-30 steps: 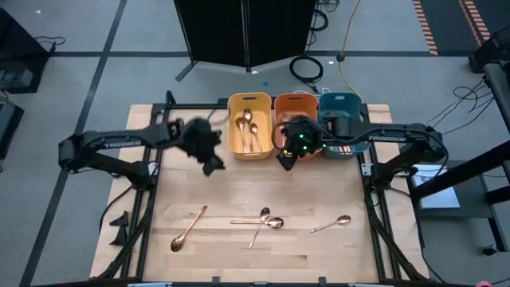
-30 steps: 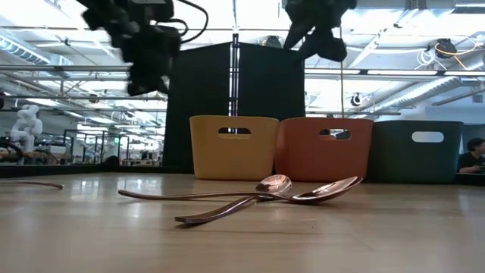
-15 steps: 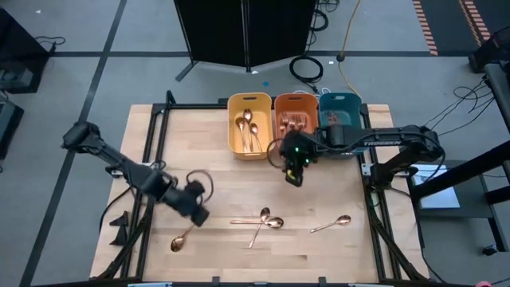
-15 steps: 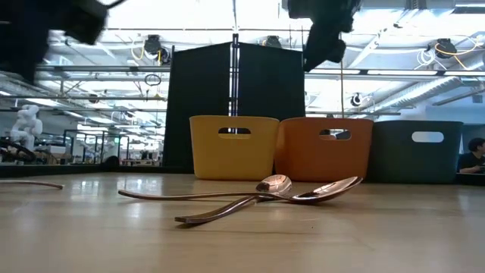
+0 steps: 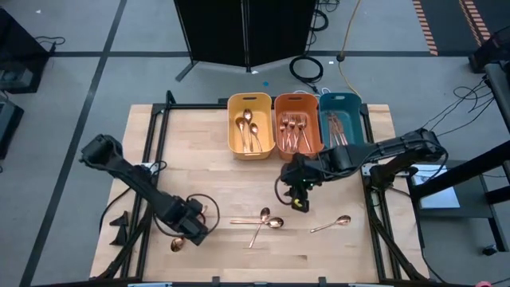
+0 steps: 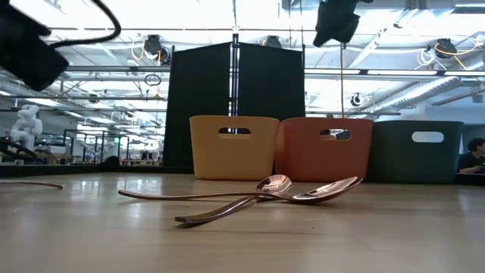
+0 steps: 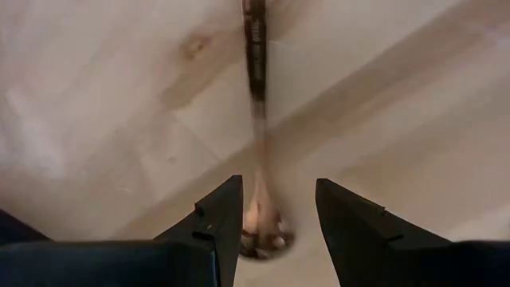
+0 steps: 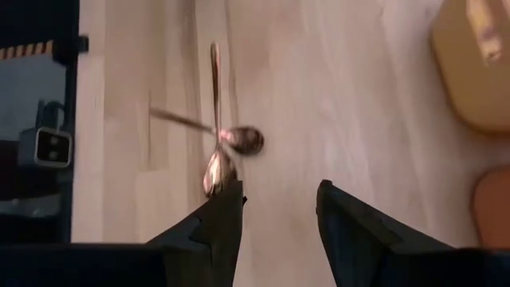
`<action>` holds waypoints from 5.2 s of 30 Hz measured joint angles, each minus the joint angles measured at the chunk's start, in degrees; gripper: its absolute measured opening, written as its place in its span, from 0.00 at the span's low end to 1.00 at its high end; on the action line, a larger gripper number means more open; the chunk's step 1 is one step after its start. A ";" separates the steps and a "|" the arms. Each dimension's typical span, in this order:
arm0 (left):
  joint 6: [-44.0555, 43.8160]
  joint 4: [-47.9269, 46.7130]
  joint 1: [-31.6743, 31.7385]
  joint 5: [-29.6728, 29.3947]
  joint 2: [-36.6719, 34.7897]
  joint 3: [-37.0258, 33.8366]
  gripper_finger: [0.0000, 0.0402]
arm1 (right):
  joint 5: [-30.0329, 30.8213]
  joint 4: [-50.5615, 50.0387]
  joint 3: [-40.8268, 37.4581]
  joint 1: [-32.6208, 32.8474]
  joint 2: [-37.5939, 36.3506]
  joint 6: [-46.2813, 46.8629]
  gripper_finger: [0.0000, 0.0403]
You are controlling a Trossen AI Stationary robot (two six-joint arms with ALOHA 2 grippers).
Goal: Sort silverware
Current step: Put the copper spoon into the yellow bin
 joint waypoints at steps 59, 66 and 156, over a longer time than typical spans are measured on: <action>37.11 35.39 16.94 -49.26 -24.87 -1.40 0.01 | 1.55 -8.37 -0.04 3.89 -0.92 5.03 0.37; 85.59 53.00 24.98 -53.11 -24.50 -1.29 0.01 | 7.64 -6.91 -0.04 6.27 -2.64 0.09 0.37; 140.89 62.89 59.11 -17.41 -15.09 -1.31 0.10 | 14.55 -3.86 7.89 -21.75 -3.23 -12.78 0.37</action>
